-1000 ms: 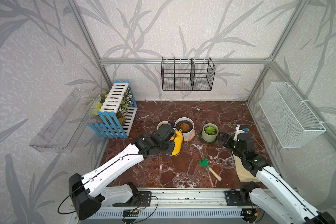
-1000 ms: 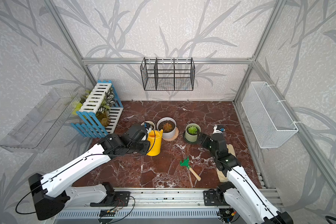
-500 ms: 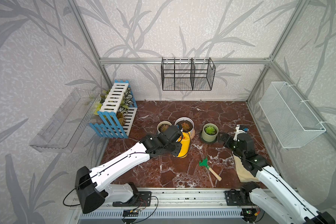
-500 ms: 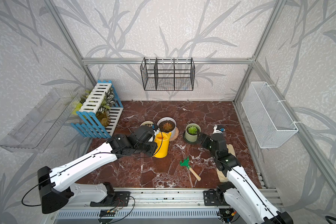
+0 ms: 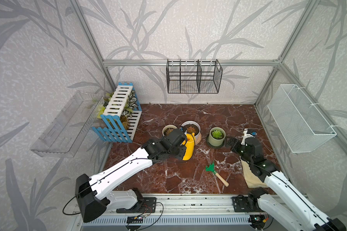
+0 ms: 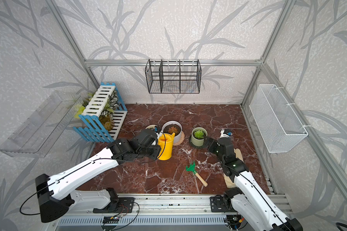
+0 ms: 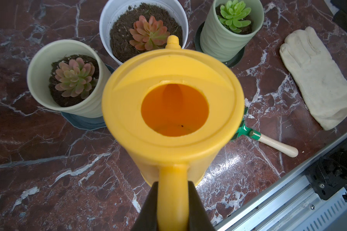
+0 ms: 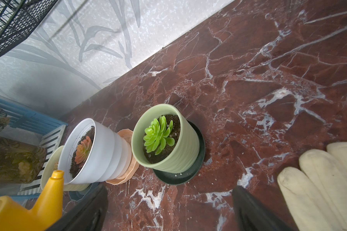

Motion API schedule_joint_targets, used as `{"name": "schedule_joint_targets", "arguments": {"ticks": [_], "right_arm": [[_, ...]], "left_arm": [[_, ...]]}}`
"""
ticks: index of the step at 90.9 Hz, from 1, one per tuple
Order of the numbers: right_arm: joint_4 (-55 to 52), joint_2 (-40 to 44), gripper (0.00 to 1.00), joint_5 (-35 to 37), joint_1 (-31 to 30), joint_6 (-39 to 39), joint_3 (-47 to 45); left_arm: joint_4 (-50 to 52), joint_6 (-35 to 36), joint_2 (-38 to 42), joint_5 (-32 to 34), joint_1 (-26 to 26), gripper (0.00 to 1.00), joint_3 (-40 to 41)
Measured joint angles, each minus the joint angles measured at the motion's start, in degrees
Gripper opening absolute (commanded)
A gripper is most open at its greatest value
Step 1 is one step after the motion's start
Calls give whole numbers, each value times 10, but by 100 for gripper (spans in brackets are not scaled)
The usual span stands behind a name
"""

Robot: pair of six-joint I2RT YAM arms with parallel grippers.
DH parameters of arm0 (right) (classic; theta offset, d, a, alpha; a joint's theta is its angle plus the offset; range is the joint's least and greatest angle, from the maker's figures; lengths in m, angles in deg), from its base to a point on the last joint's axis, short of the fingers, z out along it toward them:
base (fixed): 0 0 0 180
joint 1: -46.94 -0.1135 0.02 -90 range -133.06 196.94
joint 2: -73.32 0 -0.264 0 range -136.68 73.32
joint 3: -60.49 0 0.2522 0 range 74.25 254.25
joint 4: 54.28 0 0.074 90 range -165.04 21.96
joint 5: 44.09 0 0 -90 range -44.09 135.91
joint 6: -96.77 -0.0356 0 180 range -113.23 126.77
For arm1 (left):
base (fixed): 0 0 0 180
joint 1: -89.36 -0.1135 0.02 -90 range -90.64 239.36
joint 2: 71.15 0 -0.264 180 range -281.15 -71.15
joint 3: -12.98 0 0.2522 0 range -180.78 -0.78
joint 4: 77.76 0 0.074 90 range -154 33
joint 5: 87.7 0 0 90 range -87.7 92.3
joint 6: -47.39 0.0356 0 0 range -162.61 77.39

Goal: Water the succulent around the soil edge
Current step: Water the soil of the potted plant with water.

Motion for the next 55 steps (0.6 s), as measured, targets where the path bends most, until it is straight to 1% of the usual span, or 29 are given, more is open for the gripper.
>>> {"name": "schedule_joint_targets", "arguments": {"ticks": [38, 55], "right_arm": [[0, 0, 98, -1, 0, 0, 0], [0, -3, 98, -5, 0, 0, 0]], "left_arm": [[24, -25, 89, 48, -27, 0, 54], [35, -44, 131, 54, -56, 0, 91]]}}
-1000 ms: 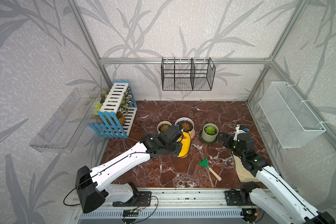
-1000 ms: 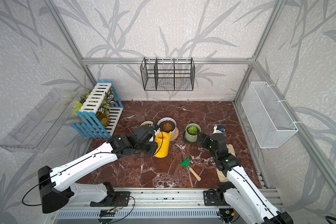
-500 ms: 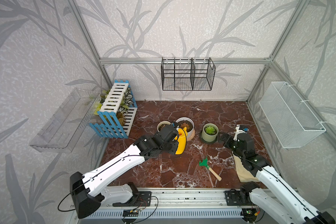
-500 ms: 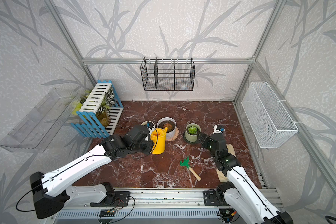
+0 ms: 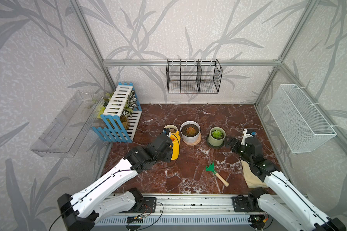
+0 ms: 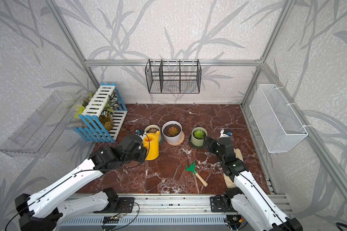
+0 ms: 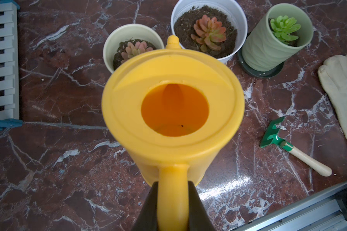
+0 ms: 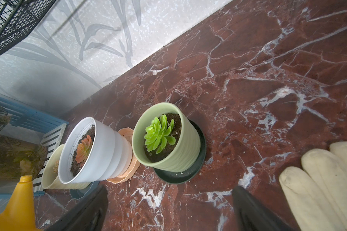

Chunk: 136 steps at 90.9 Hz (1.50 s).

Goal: Water the succulent around the soil edge
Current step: Water the soil of the potted plant with water.

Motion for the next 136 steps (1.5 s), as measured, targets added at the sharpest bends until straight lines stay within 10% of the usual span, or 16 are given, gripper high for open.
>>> {"name": "schedule_joint_targets", "arguments": {"ticks": [136], "right_arm": [[0, -3, 98, -10, 0, 0, 0]], "left_arm": [[12, 41, 7, -103, -88, 0, 33]]}}
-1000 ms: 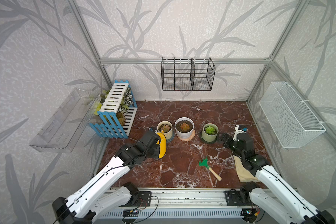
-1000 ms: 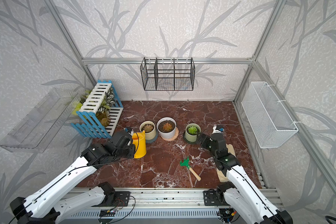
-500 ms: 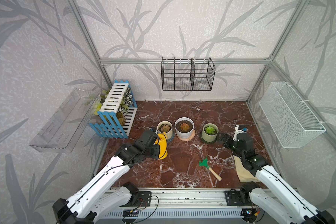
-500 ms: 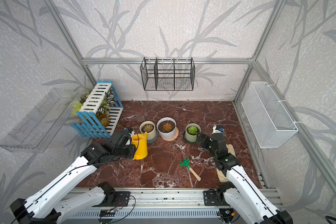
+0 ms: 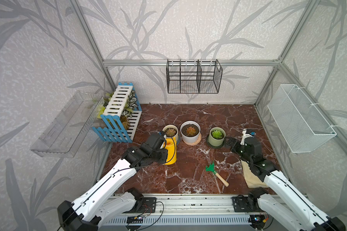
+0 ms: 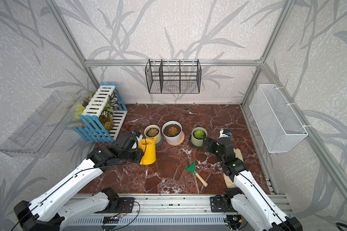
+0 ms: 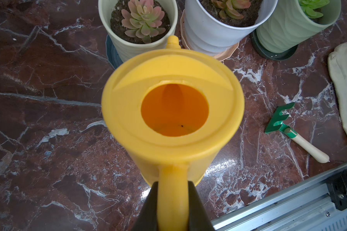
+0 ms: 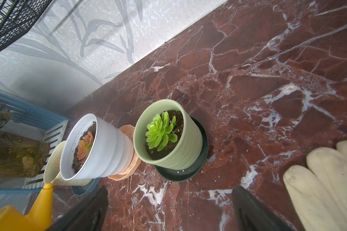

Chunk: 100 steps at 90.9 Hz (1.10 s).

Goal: Water the succulent around the soil edge
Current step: Water the soil of the potted plant with water.

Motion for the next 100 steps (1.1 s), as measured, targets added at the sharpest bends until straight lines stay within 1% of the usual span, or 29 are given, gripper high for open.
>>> {"name": "schedule_joint_targets", "arguments": {"ticks": [24, 39, 50, 64, 100], "right_arm": [[0, 0, 98, 0, 0, 0, 0], [0, -4, 98, 0, 0, 0, 0], [0, -11, 98, 0, 0, 0, 0], [0, -17, 98, -3, 0, 1, 0], [8, -29, 98, -27, 0, 6, 0]], "left_arm": [[18, 0, 0, 28, -4, 0, -3], [21, 0, 1, 62, -4, 0, -11], [21, 0, 2, 67, -4, 0, -12], [19, 5, 9, 57, -4, 0, -12], [-13, 16, 21, -9, -4, 0, -12]]}}
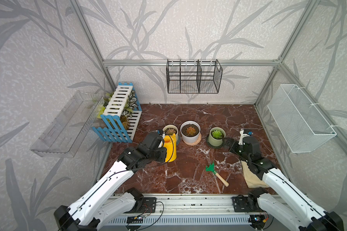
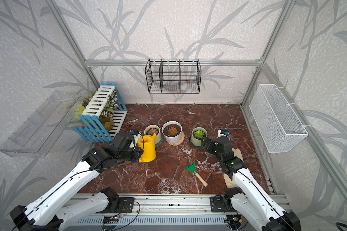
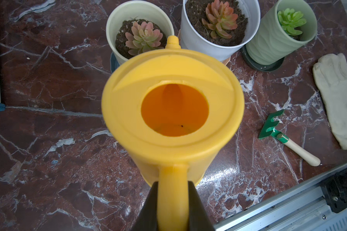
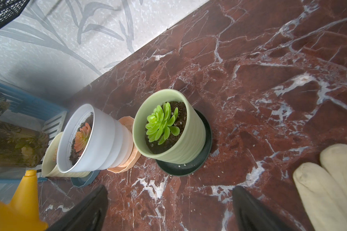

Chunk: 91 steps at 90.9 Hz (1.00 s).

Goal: Water the succulent around the soil edge
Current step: Water the soil of the potted plant with water.

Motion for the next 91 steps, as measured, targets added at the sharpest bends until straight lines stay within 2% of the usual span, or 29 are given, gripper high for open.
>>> {"name": "schedule_joint_targets", "arguments": {"ticks": [20, 71, 91], "right_arm": [[5, -7, 98, -8, 0, 6, 0], [6, -26, 98, -15, 0, 9, 0], [7, -26, 98, -18, 0, 9, 0]], "left_arm": [[-10, 8, 2, -4, 0, 0, 0], [37, 10, -1, 71, 0, 0, 0], [41, 10, -7, 79, 0, 0, 0]]}}
